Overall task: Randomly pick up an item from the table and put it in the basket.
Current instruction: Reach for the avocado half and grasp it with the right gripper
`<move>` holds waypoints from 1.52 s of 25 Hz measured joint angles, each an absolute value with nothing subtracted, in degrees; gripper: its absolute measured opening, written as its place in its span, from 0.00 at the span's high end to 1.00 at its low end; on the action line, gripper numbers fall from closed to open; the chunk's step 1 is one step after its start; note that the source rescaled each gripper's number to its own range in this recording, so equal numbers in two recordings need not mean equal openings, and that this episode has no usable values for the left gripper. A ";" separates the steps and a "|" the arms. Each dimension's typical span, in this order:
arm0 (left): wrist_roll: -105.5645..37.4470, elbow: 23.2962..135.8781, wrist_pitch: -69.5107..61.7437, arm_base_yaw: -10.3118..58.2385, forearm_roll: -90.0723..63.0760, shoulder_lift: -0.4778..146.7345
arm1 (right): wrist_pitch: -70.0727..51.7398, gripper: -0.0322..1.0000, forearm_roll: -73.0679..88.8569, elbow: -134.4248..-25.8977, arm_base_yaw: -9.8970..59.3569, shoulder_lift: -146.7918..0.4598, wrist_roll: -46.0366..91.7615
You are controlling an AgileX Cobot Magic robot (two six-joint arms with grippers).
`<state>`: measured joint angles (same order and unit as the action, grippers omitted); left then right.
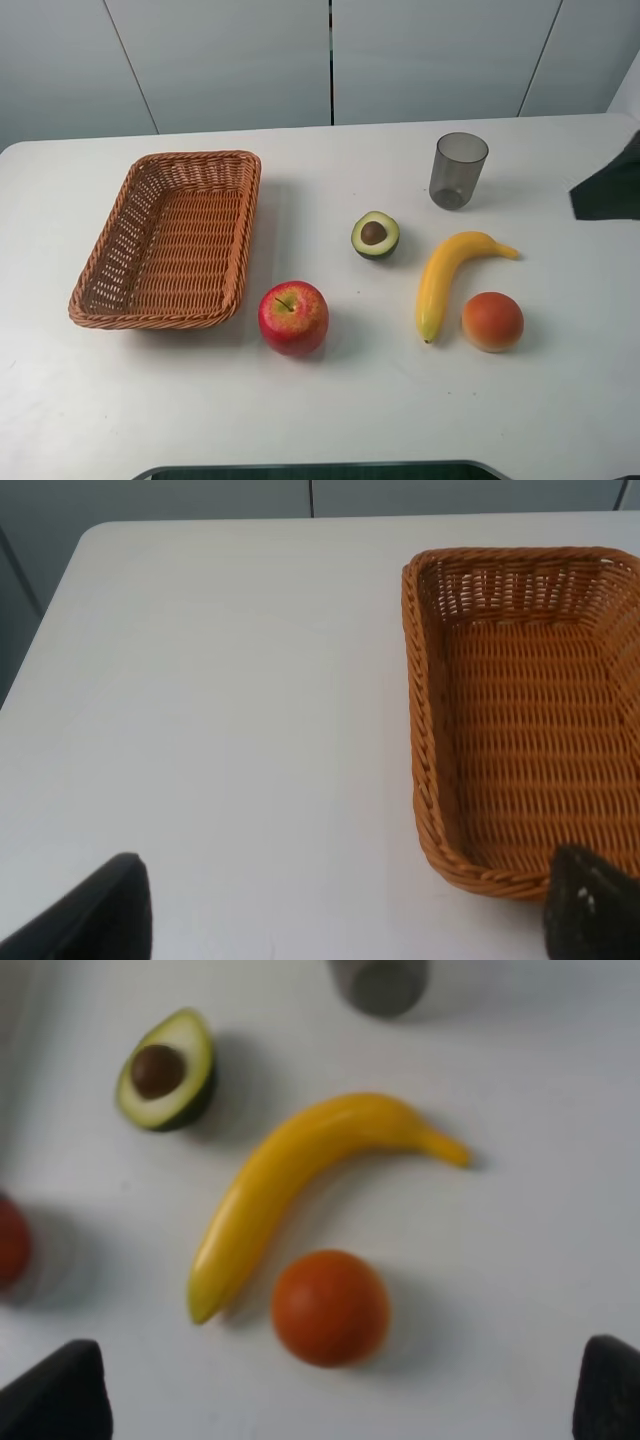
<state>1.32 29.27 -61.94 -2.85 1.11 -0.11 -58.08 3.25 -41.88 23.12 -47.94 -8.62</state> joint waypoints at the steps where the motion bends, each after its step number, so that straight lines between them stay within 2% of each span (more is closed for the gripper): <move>1: 1.32 29.27 -61.94 -2.85 1.11 -0.11 | -57.62 0.00 2.69 -41.88 26.34 -49.35 -9.22; 5: 1.32 29.27 -61.94 -2.85 1.11 -0.11 | -54.75 0.00 2.29 -41.88 35.38 -56.22 -9.93; 16: 1.22 29.27 -61.94 -2.85 1.11 -0.11 | -44.52 0.00 4.08 -47.47 43.77 -76.46 -12.15; 27: 1.22 29.27 -61.94 -2.85 1.11 -0.11 | -40.96 0.00 4.08 -60.66 43.81 -93.30 -13.22; 38: 1.22 29.27 -61.94 -2.85 1.11 -0.11 | -44.55 0.00 0.00 -69.62 40.93 -105.25 -24.29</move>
<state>1.22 29.27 -61.94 -2.85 1.11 -0.11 -44.55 0.00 -69.62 40.93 -105.25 -24.29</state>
